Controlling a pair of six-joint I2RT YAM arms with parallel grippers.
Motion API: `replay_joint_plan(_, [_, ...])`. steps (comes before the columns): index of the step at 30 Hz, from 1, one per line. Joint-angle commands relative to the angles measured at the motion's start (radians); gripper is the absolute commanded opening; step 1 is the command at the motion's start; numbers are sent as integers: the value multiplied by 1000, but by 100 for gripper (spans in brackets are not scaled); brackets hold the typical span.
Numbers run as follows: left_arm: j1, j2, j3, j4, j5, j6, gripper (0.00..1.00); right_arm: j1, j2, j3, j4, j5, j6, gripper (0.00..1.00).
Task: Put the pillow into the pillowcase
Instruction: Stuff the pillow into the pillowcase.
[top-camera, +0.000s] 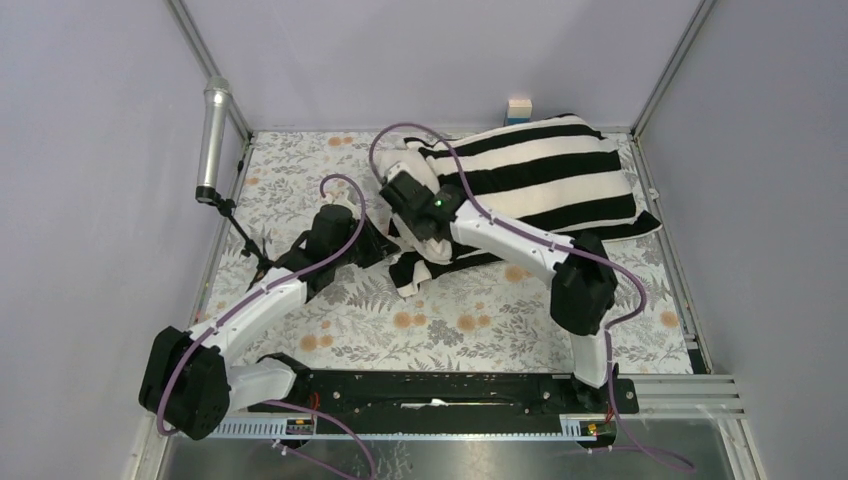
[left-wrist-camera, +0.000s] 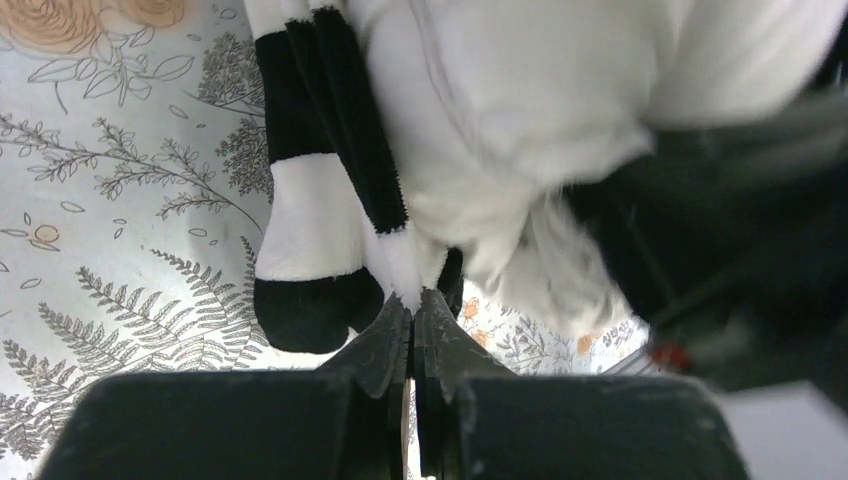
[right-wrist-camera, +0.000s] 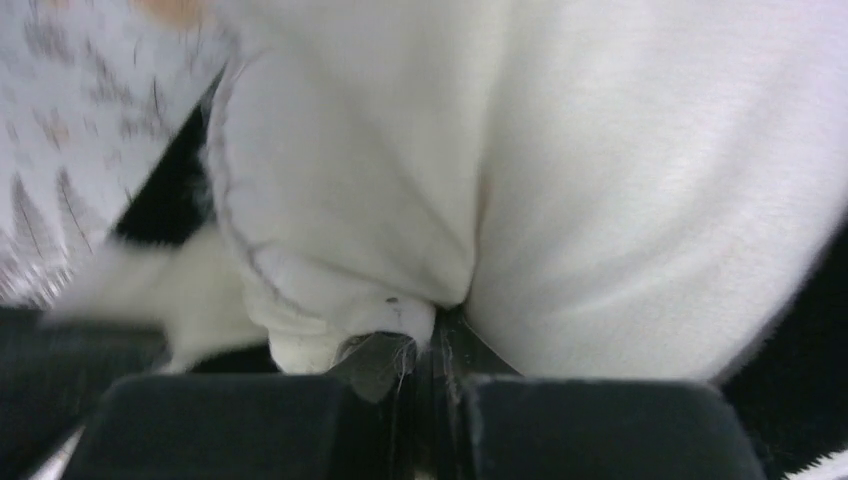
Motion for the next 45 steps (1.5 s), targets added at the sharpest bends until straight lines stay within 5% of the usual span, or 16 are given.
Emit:
replay_joint_plan(1, [9, -88, 38, 6, 153, 101, 0, -166, 134, 234, -155, -57, 181, 0])
replay_joint_plan(3, [9, -103, 31, 27, 220, 114, 0, -204, 188, 312, -148, -135, 298, 0])
replay_joint_plan(8, [9, -134, 77, 40, 287, 139, 0, -231, 281, 339, -96, -50, 469, 0])
replay_joint_plan(17, [18, -76, 150, 319, 328, -78, 0, -156, 69, -386, 486, 48, 669, 0])
replay_joint_plan(26, [19, -7, 75, 404, 337, -151, 0, -141, 75, -492, 807, -383, 673, 0])
replay_joint_plan(27, [20, -13, 51, 393, 329, -145, 0, -143, 57, -483, 802, -422, 652, 5])
replay_joint_plan(31, [54, -56, -39, 310, 304, -125, 0, -141, -51, -393, 676, -462, 545, 52])
replay_joint_plan(33, [78, -71, -56, 250, 284, -107, 0, -141, -89, -346, 591, -466, 511, 60])
replay_joint_plan(45, [98, -84, -39, 139, 210, -62, 0, -89, -166, -93, 241, -341, 390, 48])
